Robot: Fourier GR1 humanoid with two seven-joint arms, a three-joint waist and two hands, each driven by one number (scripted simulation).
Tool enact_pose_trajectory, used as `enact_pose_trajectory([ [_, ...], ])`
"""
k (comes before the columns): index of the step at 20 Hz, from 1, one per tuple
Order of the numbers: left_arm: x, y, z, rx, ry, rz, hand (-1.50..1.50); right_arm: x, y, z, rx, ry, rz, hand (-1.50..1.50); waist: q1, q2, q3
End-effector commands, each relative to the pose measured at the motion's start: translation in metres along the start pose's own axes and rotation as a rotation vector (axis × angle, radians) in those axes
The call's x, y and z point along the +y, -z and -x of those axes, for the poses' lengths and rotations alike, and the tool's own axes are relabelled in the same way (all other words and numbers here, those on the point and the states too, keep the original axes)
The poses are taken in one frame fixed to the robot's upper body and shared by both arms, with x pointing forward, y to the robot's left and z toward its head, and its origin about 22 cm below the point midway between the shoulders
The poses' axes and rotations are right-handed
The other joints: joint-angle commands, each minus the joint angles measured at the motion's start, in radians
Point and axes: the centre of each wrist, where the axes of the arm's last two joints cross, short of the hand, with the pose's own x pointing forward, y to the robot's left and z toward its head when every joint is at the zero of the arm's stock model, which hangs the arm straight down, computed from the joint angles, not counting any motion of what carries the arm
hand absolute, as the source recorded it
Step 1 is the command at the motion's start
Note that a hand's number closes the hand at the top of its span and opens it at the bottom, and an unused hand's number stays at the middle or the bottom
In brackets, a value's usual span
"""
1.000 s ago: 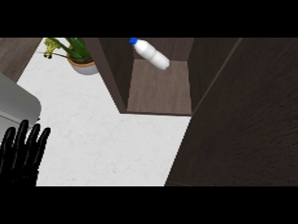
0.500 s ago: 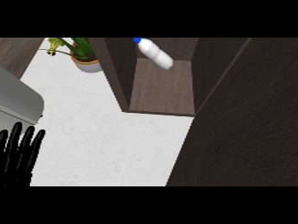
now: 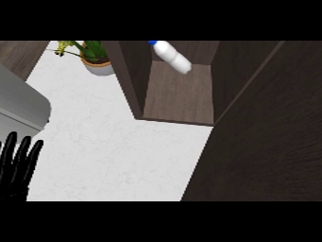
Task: Pick up the bottled water, place it into the cabinet and close the cabinet
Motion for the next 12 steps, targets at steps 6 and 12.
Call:
enact_pose_trajectory([
  [6, 0.002, 0.002, -0.008, -0.009, -0.015, 0.057, -1.5, 0.015, 0.043, 0.023, -0.007, 0.291, -0.016, 1.5, 0.068, 0.029, 0.0],
  [12, 0.002, 0.006, -0.007, -0.019, -0.033, 0.094, -1.5, 0.017, 0.046, 0.042, 0.017, 0.517, -0.144, 1.5, 0.093, 0.045, 0.0],
])
